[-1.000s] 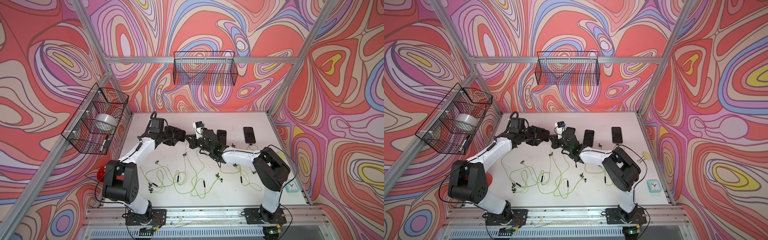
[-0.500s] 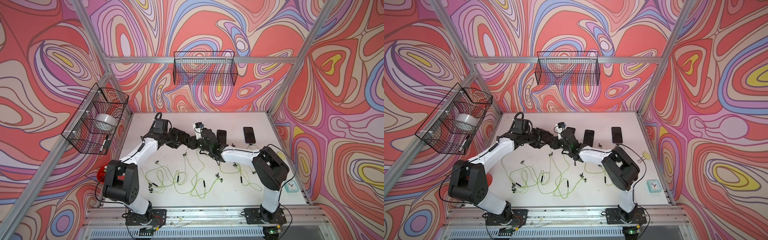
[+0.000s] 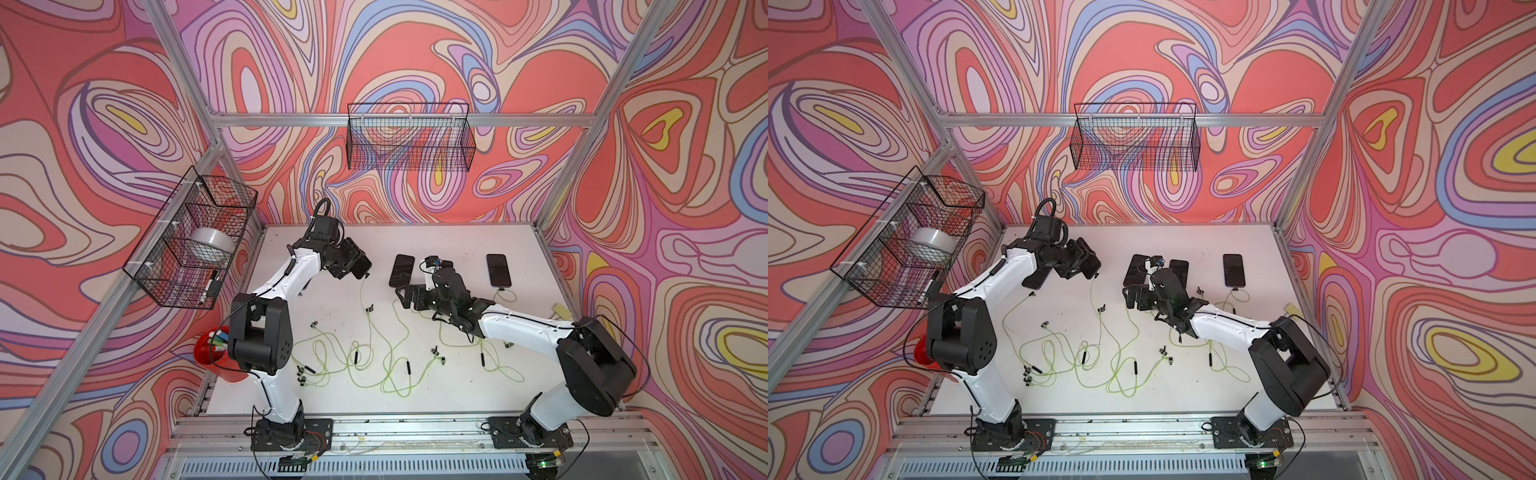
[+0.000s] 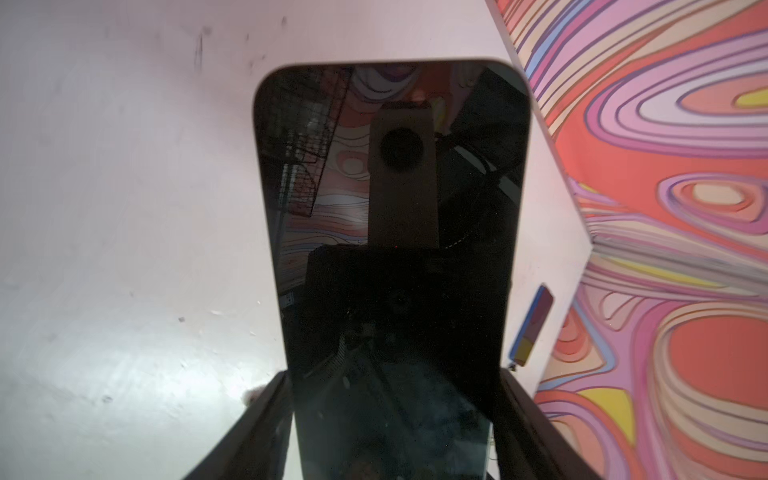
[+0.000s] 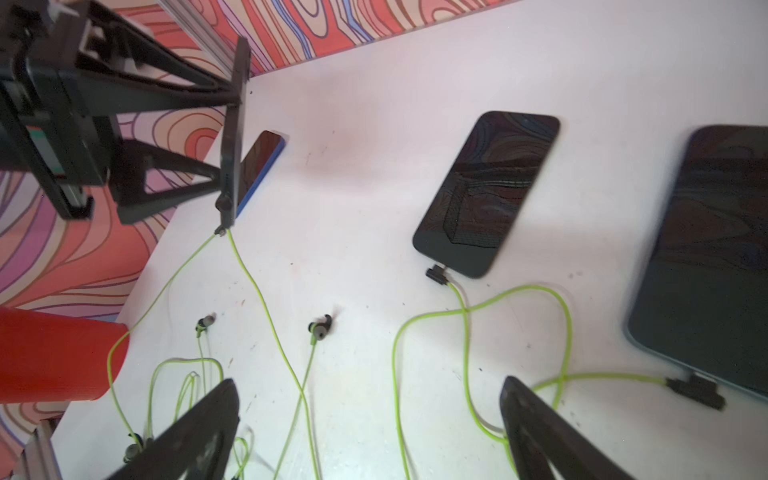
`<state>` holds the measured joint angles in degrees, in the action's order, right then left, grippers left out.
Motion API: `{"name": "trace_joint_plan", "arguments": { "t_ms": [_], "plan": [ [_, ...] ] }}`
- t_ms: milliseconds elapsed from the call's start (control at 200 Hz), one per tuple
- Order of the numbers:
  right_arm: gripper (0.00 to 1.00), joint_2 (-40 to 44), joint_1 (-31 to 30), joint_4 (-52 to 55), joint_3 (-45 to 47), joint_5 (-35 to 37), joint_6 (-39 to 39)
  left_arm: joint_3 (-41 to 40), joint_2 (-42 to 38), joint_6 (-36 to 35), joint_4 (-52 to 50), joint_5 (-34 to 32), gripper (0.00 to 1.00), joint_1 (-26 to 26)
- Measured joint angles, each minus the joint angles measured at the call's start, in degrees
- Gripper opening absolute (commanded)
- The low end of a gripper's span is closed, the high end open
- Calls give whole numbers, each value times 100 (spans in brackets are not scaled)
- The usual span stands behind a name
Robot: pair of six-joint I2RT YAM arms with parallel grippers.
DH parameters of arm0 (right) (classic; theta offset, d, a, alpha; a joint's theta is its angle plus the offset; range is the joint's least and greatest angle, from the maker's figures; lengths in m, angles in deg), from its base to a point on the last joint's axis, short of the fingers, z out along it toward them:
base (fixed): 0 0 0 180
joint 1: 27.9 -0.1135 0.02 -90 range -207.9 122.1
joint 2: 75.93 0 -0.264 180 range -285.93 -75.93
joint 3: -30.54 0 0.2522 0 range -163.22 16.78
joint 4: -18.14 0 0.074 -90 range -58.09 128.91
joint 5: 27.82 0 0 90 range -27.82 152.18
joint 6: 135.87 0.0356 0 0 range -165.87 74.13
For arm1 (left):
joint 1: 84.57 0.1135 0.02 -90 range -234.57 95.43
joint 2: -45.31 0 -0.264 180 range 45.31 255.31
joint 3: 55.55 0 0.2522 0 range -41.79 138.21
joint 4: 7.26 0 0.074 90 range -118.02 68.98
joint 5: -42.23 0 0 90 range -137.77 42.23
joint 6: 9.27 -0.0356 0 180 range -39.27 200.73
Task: Plug wired earphones into phones
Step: Place the phone at the center of the board.
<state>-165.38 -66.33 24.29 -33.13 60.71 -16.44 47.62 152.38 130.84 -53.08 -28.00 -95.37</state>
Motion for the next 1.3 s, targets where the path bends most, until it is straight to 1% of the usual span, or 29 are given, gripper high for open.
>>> {"name": "trace_joint_plan", "arguments": {
  "t_ms": [170, 305, 481, 571, 666, 766, 906, 966, 1017, 1067, 1127, 1277, 1297],
  "plan": [
    [98, 17, -11, 236, 160, 103, -52, 1786, 1316, -1672, -868, -302, 0, -42],
    [97, 63, -13, 203, 308, 157, -42, 2559, 1965, -2656, -1379, -492, 0, -144],
    [96, 232, -15, 173, 688, 254, 26, 3543, 2719, -3672, -2090, -861, 0, -372],
    [96, 258, -15, 173, 715, 313, 46, 3936, 3051, -4006, -2389, -1027, 0, -525],
    [96, 299, -15, 168, 715, 365, 66, 4096, 3270, -4201, -2590, -1150, 0, -656],
    [95, 310, -15, 166, 715, 385, 94, 4120, 3421, -4291, -2717, -1331, 0, -765],
    [95, 310, -15, 166, 719, 413, 140, 4284, 3657, -4229, -2863, -1582, 0, -828],
    [95, 310, -15, 162, 730, 439, 155, 4365, 3753, -4140, -2883, -1648, 10, -828],
    [95, 315, -15, 162, 754, 470, 164, 4395, 3812, -4074, -2889, -1690, 27, -828],
    [95, 321, -15, 166, 789, 494, 173, 4402, 3845, -4019, -2896, -1705, 47, -828],
    [95, 321, -15, 173, 817, 518, 177, 4417, 3847, -3943, -2907, -1703, 64, -828],
    [95, 321, -15, 186, 835, 562, 177, 4422, 3853, -3842, -2927, -1674, 97, -828],
    [95, 321, -15, 186, 835, 568, 177, 4422, 3853, -3838, -2935, -1672, 99, -828]
  ]
}}
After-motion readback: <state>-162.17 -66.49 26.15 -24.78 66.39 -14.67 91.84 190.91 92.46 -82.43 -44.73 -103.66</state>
